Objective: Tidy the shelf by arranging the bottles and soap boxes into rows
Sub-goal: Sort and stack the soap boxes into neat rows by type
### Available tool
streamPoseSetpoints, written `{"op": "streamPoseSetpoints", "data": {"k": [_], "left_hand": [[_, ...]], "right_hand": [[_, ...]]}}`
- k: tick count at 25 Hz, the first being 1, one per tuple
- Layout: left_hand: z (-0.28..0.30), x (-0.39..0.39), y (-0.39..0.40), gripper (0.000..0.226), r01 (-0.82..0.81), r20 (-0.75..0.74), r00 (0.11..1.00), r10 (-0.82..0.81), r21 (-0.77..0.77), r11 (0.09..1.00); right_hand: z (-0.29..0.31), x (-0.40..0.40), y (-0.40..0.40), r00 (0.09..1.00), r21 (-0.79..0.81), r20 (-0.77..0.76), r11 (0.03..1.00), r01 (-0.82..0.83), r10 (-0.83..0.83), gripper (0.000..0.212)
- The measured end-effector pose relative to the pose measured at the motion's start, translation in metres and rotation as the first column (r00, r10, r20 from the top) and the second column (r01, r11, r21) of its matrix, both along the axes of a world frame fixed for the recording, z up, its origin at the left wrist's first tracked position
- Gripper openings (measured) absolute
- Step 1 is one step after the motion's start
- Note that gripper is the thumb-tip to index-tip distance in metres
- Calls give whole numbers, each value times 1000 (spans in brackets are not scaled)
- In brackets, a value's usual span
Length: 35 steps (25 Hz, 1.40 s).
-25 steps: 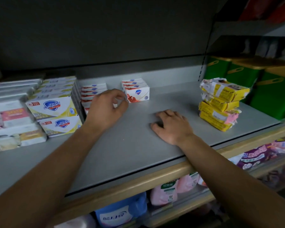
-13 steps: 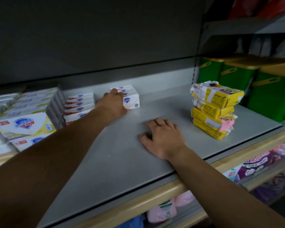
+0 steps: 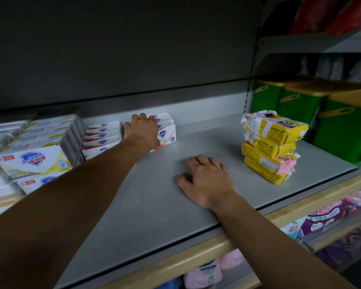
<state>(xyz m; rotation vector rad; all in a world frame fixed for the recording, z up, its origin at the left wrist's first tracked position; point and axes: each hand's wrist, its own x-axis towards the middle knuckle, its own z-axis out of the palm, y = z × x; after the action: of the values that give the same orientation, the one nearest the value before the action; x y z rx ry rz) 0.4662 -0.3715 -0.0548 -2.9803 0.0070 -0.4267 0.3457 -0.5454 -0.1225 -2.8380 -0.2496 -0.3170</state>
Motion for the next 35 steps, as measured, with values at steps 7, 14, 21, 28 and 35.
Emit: {"op": "streamPoseSetpoints", "data": {"k": [7, 14, 21, 28, 35], "left_hand": [[14, -26, -3, 46, 128, 84, 990, -115, -169, 977], [5, -129, 20, 41, 402, 355, 906, -230, -556, 728], [-23, -173, 67, 32, 348, 317, 937, -148, -886, 305], [-31, -165, 76, 23, 305, 294, 947, -132, -949, 75], [-21, -168, 81, 14, 141, 203, 968, -144, -924, -356]], "right_hand": [[1, 2, -1, 1000, -9, -9, 1000, 7, -7, 54], [8, 3, 1, 995, 24, -88, 999, 42, -40, 56], [12, -6, 7, 998, -37, -37, 998, 55, -56, 53], [39, -29, 35, 957, 628, 22, 741, -237, 288, 71], [48, -33, 63, 895, 748, 113, 556, -362, 431, 71]]}}
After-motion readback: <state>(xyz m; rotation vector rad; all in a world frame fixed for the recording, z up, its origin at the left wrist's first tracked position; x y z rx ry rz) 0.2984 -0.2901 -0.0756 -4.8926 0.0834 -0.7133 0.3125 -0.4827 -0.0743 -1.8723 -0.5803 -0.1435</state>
